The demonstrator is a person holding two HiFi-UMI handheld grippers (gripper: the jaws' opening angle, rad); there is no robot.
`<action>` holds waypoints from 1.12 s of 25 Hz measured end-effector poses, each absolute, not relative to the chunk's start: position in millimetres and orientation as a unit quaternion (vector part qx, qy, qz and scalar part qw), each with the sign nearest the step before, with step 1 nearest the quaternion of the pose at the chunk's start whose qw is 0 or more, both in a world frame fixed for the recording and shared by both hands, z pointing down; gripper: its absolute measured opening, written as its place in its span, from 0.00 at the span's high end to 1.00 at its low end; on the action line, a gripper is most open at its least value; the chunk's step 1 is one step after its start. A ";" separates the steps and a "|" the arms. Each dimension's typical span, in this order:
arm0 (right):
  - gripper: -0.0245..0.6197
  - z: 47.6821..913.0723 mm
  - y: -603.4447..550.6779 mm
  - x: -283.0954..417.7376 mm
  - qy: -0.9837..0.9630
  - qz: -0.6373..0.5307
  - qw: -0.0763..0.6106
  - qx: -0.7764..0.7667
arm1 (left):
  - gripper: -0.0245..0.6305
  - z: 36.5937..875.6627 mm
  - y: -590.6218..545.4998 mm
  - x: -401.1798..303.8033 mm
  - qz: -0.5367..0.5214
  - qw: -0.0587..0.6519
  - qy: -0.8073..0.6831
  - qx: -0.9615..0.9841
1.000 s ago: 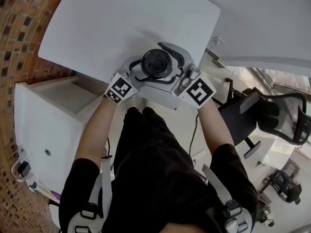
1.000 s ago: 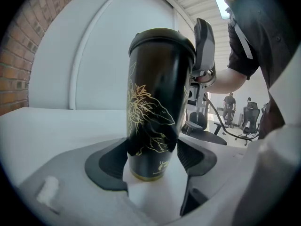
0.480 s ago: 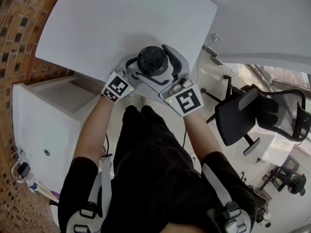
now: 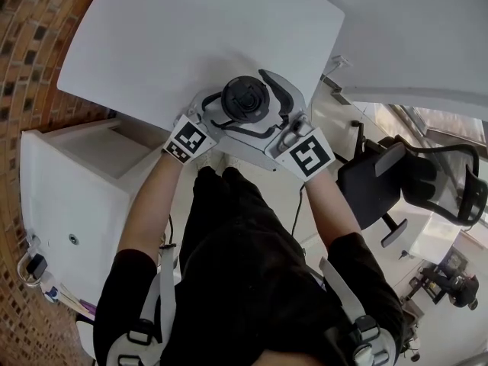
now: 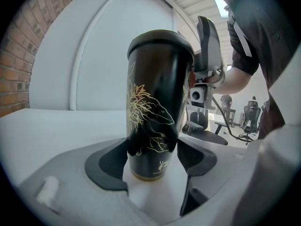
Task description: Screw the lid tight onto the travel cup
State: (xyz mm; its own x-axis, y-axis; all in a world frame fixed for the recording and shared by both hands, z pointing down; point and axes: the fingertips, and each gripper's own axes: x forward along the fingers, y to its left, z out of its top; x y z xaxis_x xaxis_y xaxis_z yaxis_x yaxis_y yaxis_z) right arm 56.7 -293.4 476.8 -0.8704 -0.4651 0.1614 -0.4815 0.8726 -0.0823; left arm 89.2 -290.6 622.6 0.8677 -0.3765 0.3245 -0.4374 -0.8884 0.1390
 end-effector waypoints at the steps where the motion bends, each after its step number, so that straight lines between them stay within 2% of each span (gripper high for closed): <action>1: 0.18 475.8 -293.5 54.5 -0.973 0.057 0.079 0.210 | 0.46 622.6 -291.0 89.3 0.146 0.104 -0.212 0.961; 6: 0.18 478.3 -294.7 42.3 -0.985 0.013 0.124 0.118 | 0.46 622.9 -290.6 89.2 0.146 0.105 -0.211 0.961; 15: 0.22 478.0 -299.0 41.9 -0.975 0.010 0.090 0.201 | 0.46 622.5 -290.2 86.3 0.145 0.103 -0.211 0.961; 24: 0.25 476.0 -307.1 52.1 -0.925 0.044 0.040 0.375 | 0.46 623.9 -289.8 86.8 0.146 0.102 -0.214 0.960; 26: 0.23 476.9 -305.7 51.6 -0.931 0.058 0.037 0.357 | 0.46 623.7 -290.5 87.2 0.145 0.102 -0.214 0.960; 28: 0.18 478.1 -303.3 51.6 -0.946 0.061 0.045 0.314 | 0.46 623.8 -290.8 87.5 0.145 0.103 -0.214 0.960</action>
